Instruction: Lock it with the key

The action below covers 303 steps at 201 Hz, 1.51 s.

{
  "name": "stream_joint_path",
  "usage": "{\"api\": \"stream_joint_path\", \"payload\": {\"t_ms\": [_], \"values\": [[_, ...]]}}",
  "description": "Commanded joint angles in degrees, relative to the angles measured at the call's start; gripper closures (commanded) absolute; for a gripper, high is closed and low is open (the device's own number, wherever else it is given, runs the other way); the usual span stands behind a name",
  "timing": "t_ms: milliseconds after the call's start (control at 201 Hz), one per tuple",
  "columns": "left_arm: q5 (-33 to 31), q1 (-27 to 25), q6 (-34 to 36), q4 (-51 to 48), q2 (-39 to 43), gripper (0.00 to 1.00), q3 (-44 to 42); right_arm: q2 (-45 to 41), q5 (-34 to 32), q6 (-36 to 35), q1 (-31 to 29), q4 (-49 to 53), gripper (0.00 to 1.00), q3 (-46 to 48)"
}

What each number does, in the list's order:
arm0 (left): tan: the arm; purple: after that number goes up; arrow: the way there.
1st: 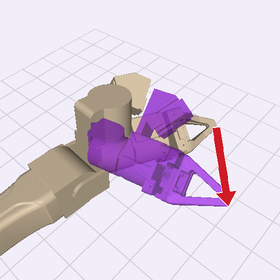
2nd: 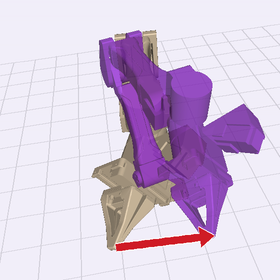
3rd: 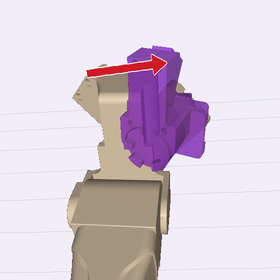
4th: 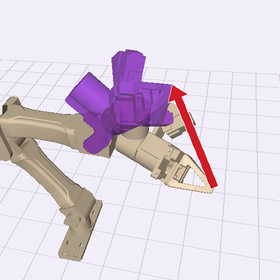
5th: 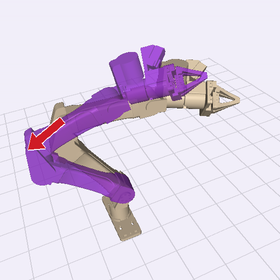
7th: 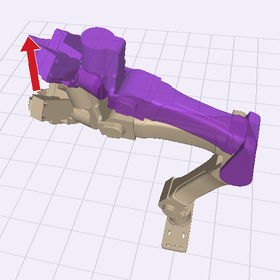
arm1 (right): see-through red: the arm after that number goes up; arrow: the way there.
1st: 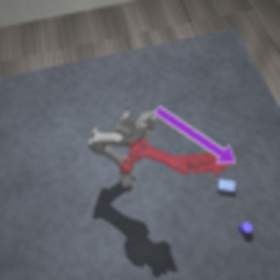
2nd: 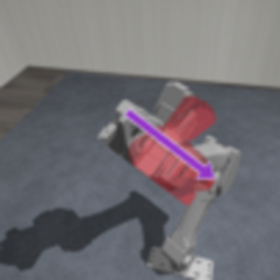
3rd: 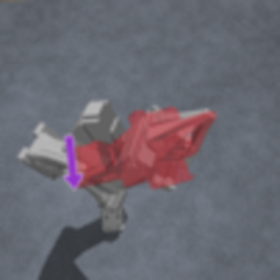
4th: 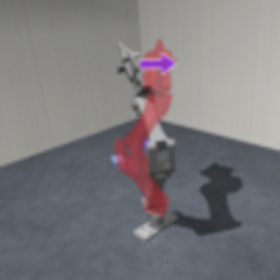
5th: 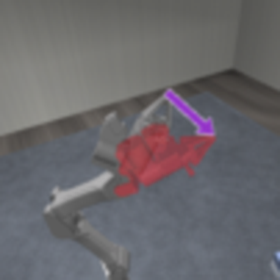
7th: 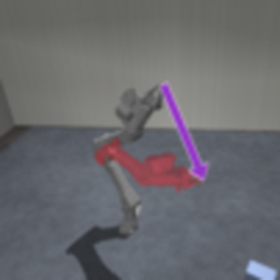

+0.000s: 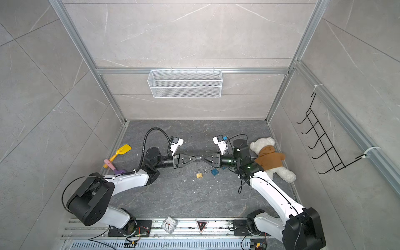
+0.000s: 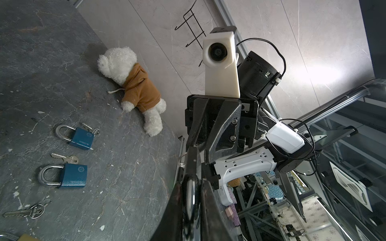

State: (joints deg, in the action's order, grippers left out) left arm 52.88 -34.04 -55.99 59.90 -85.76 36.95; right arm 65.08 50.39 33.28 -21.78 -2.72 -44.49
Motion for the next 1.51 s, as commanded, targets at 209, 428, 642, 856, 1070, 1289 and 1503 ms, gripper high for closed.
{"api": "stream_joint_path", "payload": {"t_ms": [209,428,642,856,1070,1289,1503], "values": [[1.2,-0.4,-0.3,4.1,-0.1,1.00,2.4,1.4,2.1,1.6,-0.4,-4.6,0.82,0.5],[1.1,-0.4,-0.2,4.3,0.0,1.00,2.2,1.8,2.6,2.0,-0.4,-5.2,0.86,1.0],[1.0,-0.4,-0.4,4.4,-0.3,1.00,2.1,1.4,2.7,1.7,-0.5,-5.3,0.92,1.9],[1.0,-0.3,-0.4,3.9,-0.2,1.00,2.4,1.1,2.6,0.3,-0.4,-4.7,0.99,2.4],[0.6,0.3,-0.2,3.4,0.3,1.00,2.2,1.1,2.5,0.0,-0.4,-5.0,1.00,2.8],[0.2,1.5,-0.1,3.0,1.1,1.00,1.6,0.9,2.8,-0.3,-0.3,-5.3,1.00,3.2],[0.1,3.1,-0.4,3.2,2.2,1.00,0.6,0.5,3.0,0.0,0.0,-6.0,1.00,3.8]]}}
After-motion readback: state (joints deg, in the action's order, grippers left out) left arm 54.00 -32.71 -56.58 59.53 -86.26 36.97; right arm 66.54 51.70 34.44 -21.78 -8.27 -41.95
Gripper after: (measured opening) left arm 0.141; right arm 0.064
